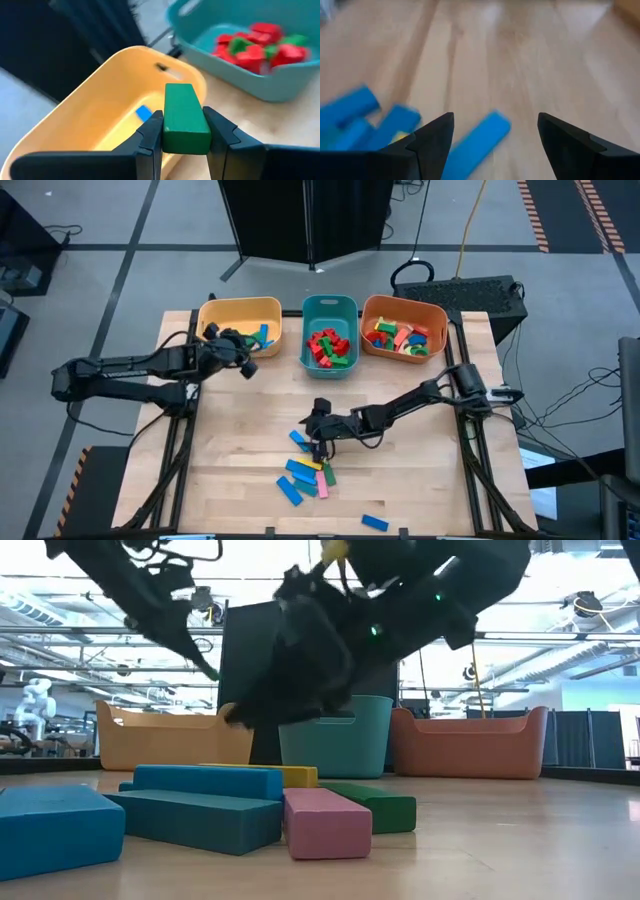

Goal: Sort blocks by size
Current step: Put the green rectangle block into the yellow bin, then put the blue rectangle block into the yellow bin

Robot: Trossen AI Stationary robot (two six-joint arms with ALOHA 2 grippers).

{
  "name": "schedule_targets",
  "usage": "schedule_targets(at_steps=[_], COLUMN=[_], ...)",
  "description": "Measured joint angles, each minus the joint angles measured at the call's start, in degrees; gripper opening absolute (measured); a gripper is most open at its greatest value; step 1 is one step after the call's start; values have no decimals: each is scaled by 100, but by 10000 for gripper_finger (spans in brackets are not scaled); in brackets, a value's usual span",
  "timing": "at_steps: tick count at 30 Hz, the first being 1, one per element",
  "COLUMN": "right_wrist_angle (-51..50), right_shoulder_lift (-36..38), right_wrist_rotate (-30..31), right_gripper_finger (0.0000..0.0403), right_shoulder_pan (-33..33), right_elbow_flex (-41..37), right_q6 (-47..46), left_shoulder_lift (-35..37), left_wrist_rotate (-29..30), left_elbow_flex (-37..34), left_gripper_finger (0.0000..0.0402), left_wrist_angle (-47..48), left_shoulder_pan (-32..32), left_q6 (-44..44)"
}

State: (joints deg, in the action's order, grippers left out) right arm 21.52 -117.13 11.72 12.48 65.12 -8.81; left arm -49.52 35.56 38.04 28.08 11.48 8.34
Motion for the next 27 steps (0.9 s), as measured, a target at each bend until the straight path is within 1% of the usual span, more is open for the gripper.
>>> schedule_targets(at_steps=[1,3,8,10,13,17,20,23,27], right_wrist_angle=[-186,-252,-709,-872,-972,-1077,-1257,-1549,-1679], right_shoulder_lift=[-59,-242,-498,-575,-599,-598,-598,-598,-639], right_wrist_rotate=[1,9,18,20,21,49,51,55,67], right_gripper_finger=[274,274,274,274,274,274,274,274,274], right_shoulder_pan=[6,6,55,83,119,115,115,115,123], right_elbow_flex=[88,339,777,890,957,966,966,966,966], right_q6=[-62,-217,-401,-405,-509,-802,-980,-1129,-1257], left_shoulder_lift=[-15,-19,-13,-22,-17,-17,-17,-17,-17], left_wrist_rotate=[53,170,234,246,226,183,132,-3,-399], left_elbow_flex=[-71,-247,-700,-853,-1035,-1072,-1072,-1072,-1072], left_gripper_finger=[86,86,92,106,138,181,205,215,216], left_wrist_angle=[-67,-21,-32,-73,-195,-196,-209,-211,-251], left_shoulder_pan=[91,295,784,937,1093,1168,1180,1174,1075], left_q6=[128,274,721,793,829,938,940,940,938])
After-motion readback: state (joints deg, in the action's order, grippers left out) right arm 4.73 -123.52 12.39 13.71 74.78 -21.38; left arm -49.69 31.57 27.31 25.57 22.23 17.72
